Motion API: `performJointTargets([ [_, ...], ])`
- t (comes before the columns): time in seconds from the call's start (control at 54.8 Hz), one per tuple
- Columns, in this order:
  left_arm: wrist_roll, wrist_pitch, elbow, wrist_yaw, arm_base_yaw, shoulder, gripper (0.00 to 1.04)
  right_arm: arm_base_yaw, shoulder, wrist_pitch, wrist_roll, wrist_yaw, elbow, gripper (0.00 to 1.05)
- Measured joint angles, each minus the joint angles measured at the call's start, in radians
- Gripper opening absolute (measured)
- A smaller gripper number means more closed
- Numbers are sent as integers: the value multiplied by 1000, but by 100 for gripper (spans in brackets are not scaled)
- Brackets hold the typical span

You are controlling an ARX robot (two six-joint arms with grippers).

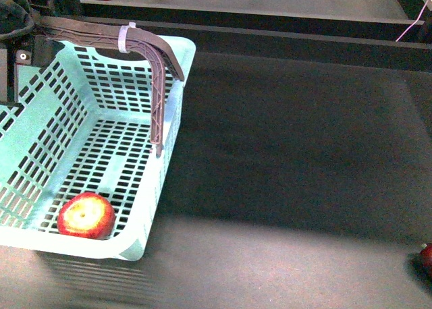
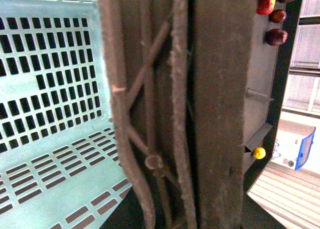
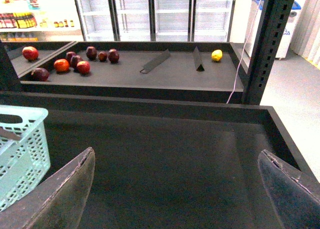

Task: Pick apple with right arm and hold basket with left

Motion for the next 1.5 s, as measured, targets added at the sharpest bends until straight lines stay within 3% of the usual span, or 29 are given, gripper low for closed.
performJointTargets([
  [0.128, 3, -9, 0, 5, -7, -3, 37, 0, 0, 0, 0, 0, 0, 96],
  [0.402, -5, -100, -64, -27, -24, -203, 100, 0, 0, 0, 0, 0, 0, 96],
  [0.548, -14, -214, -183, -98, -34, -425, 98, 0, 0, 0, 0, 0, 0, 96],
  [0.694, -14, -219, -195, -101, -41, -475, 98, 0, 0, 0, 0, 0, 0, 96],
  [0.767, 162, -11, -272, -77, -35, -471, 90, 0, 0, 0, 0, 0, 0, 96],
  [0.803, 369, 214, -365, -62, -29, -473, 82, 0, 0, 0, 0, 0, 0, 96],
  [0.822, 395, 263, -388, -58, -27, -475, 81, 0, 0, 0, 0, 0, 0, 96],
  [0.913, 871, 568, -541, -38, -8, -516, 65, 0, 0, 0, 0, 0, 0, 96],
  [0.986, 1207, 673, -619, -21, 16, -591, 48, 0, 0, 0, 0, 0, 0, 96],
  [1.041, 1332, 682, -661, -12, 29, -634, 38, 0, 0, 0, 0, 0, 0, 96],
  [1.241, 1465, 674, -781, 24, 59, -742, 4, 0, 0, 0, 0, 0, 0, 96],
  [1.497, 1491, 568, -909, 109, 147, -976, 3, 0, 0, 0, 0, 0, 0, 96],
])
